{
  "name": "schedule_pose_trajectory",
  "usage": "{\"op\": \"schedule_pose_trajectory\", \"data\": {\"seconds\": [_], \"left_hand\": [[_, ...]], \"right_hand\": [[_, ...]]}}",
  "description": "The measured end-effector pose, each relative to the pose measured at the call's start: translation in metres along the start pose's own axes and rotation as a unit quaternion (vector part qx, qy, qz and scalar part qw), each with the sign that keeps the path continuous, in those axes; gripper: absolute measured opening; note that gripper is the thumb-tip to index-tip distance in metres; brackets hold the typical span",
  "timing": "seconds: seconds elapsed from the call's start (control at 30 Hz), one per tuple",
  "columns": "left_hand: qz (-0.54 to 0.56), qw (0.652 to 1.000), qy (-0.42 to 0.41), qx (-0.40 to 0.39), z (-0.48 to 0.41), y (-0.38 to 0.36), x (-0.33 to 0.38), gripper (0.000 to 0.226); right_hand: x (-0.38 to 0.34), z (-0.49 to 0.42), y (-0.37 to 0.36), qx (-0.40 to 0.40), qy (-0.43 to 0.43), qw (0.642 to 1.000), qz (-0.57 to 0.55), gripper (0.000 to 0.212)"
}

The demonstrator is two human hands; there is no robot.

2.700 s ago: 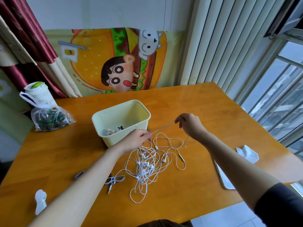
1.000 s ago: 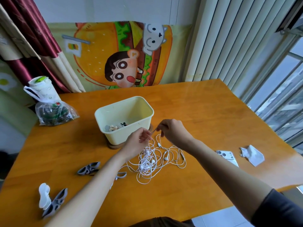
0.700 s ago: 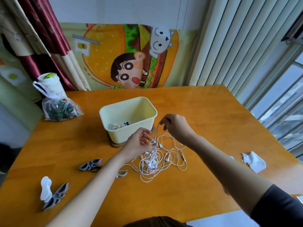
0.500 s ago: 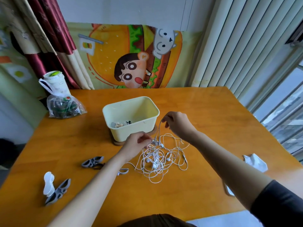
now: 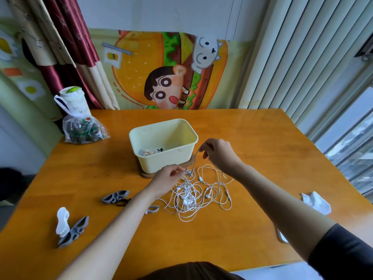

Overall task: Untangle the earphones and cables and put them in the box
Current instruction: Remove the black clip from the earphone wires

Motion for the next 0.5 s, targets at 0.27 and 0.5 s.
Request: {"op": "schedule_pose_trajectory", "data": {"seconds": [0.27,0.5], "left_hand": [[0.069,0.998,0.007,0.007,0.007,-0.006,0.006,0.024],[0.018,1.0,-0.01,0.023,0.01,-0.003,0.012,0.017]], "right_hand": [[0.006,-0.001,-0.001,-0.004,-0.005,1.0,-0.003,0.026],[0.006,0.002,-0.005,-0.012,0.005,1.0,-0.012,0.026]]}}
Point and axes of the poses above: each hand's wrist, its own z-axis away from the middle knuckle, its own y-axis out of the back of the hand, x = y × z, the point moved 7 cm from there along -z, towards the middle knuckle, and after that the axes turned 13 degrees about -x, right-handed, at the moved point
